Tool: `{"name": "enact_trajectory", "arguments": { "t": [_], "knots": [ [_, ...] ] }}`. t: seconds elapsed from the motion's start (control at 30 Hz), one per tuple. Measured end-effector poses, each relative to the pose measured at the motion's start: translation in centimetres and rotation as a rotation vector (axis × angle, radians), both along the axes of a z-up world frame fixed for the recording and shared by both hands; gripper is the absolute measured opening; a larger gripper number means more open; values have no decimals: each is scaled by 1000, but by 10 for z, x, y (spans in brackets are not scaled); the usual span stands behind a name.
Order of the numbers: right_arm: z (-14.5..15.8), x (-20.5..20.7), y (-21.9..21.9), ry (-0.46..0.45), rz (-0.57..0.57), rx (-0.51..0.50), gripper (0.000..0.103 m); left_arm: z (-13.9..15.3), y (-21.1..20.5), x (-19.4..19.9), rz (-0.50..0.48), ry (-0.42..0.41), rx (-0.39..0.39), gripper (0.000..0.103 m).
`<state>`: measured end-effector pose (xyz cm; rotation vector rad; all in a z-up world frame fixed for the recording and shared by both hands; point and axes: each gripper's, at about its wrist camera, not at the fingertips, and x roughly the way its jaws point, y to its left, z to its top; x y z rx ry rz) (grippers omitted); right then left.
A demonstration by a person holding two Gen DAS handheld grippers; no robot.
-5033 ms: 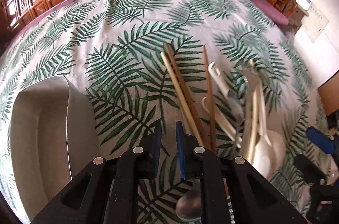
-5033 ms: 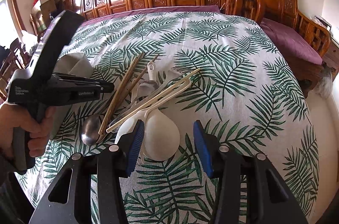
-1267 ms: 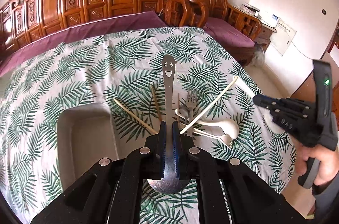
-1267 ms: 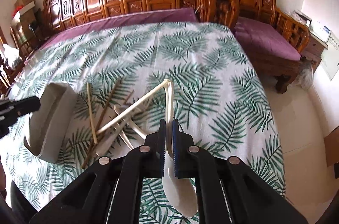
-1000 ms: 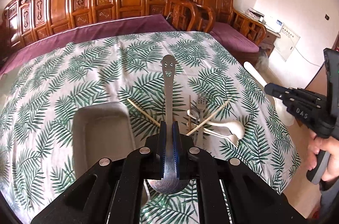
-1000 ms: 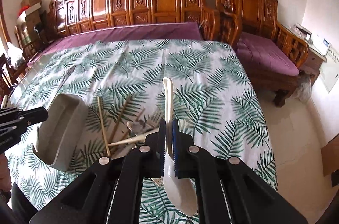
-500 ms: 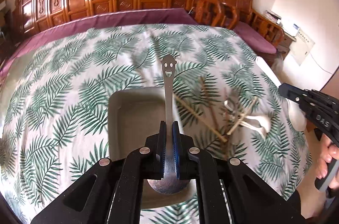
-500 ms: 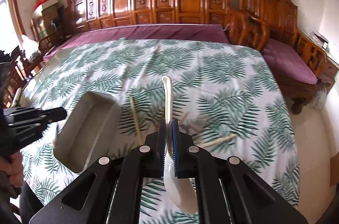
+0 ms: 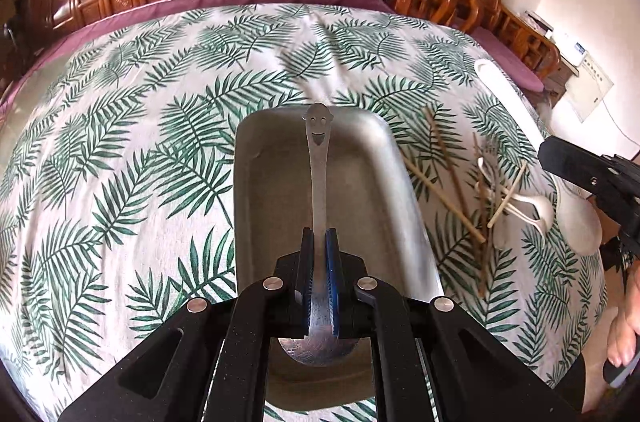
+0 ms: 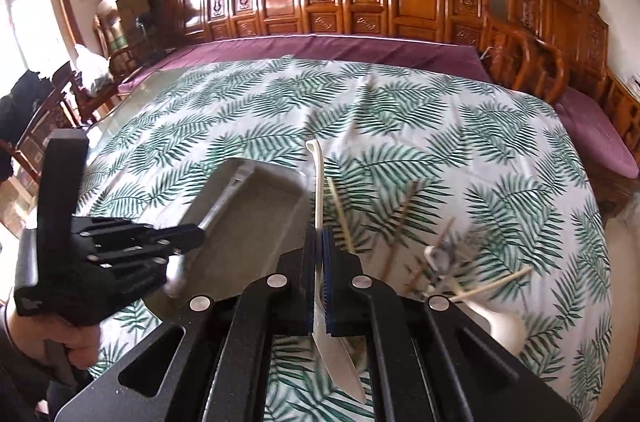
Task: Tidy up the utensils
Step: 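Carry the metal spoon and white spoon over the grey tray with both tools, then open the left tool and the right tool to drop both spoons into the tray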
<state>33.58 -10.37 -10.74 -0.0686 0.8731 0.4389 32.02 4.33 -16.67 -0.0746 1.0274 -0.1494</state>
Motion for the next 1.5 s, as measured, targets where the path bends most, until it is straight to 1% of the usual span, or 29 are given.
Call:
{"name": "enact_trajectory", "arguments": {
  "t": [0.2,0.3,0.43,0.53,0.7,0.8,0.87,0.97,1.0,1.03,1.07,1.17,1.3,1.5],
  "knots": [
    [-2,4,22,16,23,18,4,7,10,-1,-3,-20,-31,6],
    [-8,8,34,35,33,40,4,18,18,-7,-4,-49,-36,6],
    [-17,11,57,55,52,67,4,31,32,-14,3,-78,-27,6],
    [-27,14,73,79,52,90,4,39,45,-22,11,-101,-5,6],
    [-44,20,90,119,35,117,4,45,64,-30,34,-118,1,6],
    [-51,20,97,131,28,107,5,46,73,-34,48,-122,3,6],
    [-52,20,98,131,19,105,7,46,76,-35,52,-122,4,6],
    [-50,20,96,130,23,111,8,45,79,-36,56,-124,5,6],
    [-49,19,94,128,30,118,11,45,79,-37,55,-124,4,6],
    [-48,19,92,123,29,117,18,46,78,-37,55,-125,5,6],
    [-45,19,91,117,28,114,20,46,77,-38,54,-126,6,6],
    [-36,14,81,91,39,112,20,48,73,-39,50,-128,3,6],
    [-24,2,56,41,47,88,20,50,63,-41,35,-134,11,6],
    [-10,-22,-7,-26,21,33,20,52,37,-43,-5,-142,9,6]
  ]
}}
